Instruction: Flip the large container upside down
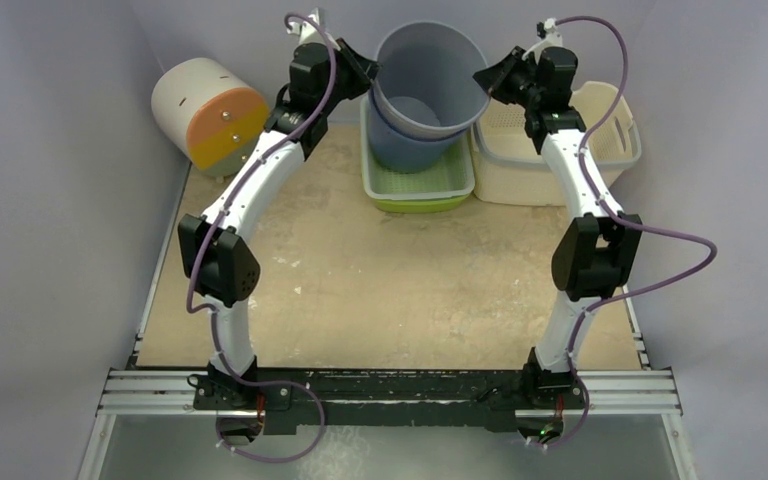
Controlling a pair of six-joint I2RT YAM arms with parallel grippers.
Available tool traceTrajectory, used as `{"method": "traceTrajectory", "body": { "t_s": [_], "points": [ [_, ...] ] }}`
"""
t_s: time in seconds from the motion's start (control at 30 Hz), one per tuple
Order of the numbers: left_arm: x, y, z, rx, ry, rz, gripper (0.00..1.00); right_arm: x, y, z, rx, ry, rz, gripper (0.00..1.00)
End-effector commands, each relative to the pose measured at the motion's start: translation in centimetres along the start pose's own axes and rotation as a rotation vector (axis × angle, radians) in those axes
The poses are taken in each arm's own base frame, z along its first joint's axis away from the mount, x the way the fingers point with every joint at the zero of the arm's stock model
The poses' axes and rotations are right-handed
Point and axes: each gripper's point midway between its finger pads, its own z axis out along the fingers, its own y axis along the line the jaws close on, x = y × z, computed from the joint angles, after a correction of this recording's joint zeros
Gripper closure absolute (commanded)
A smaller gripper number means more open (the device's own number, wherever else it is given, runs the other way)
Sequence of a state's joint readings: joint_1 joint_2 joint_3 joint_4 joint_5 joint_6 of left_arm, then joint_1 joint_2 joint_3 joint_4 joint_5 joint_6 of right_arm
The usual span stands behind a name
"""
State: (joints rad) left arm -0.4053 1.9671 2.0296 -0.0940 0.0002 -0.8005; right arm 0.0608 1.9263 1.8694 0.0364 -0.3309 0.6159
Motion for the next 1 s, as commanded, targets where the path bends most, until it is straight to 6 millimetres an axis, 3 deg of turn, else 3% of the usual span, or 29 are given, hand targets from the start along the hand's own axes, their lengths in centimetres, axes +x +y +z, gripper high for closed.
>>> {"method": "traceTrajectory", "body": {
  "t_s": [0.0,0.03,0.13,0.2,0.4,0.53,0.7,0.97],
  "points": [
    [-7.9,-4.5,-3.5,0.104,-0.183,0.019,1.00,-2.2,5.0,-2.0,-0.164,-0.016,-0.069,1.00],
    [-7.9,-4.1,-3.6,0.092,-0.178,0.025,0.98,-2.5,5.5,-2.2,-0.178,-0.021,-0.080,1.00],
    [-7.9,-3.2,-4.1,0.068,-0.170,0.043,0.59,-4.1,7.5,-3.3,-0.235,-0.053,-0.119,1.00],
    [-7.9,-2.4,-4.6,0.043,-0.171,0.060,0.49,-5.7,8.9,-4.2,-0.265,-0.092,-0.146,1.00],
    [-9.2,0.8,-6.5,-0.014,-0.188,0.067,0.41,-9.2,12.3,-6.6,-0.327,-0.173,-0.196,1.00],
    [-10.4,3.0,-7.6,-0.051,-0.199,0.069,0.38,-10.1,13.5,-7.4,-0.357,-0.191,-0.204,1.00],
    [-10.3,6.3,-8.9,-0.114,-0.182,0.080,0.35,-11.4,15.2,-8.6,-0.410,-0.235,-0.232,1.00],
    [-10.1,10.0,-11.0,-0.179,-0.157,0.083,0.33,-16.5,22.0,-15.2,-0.581,-0.421,-0.343,1.00]
  ]
}}
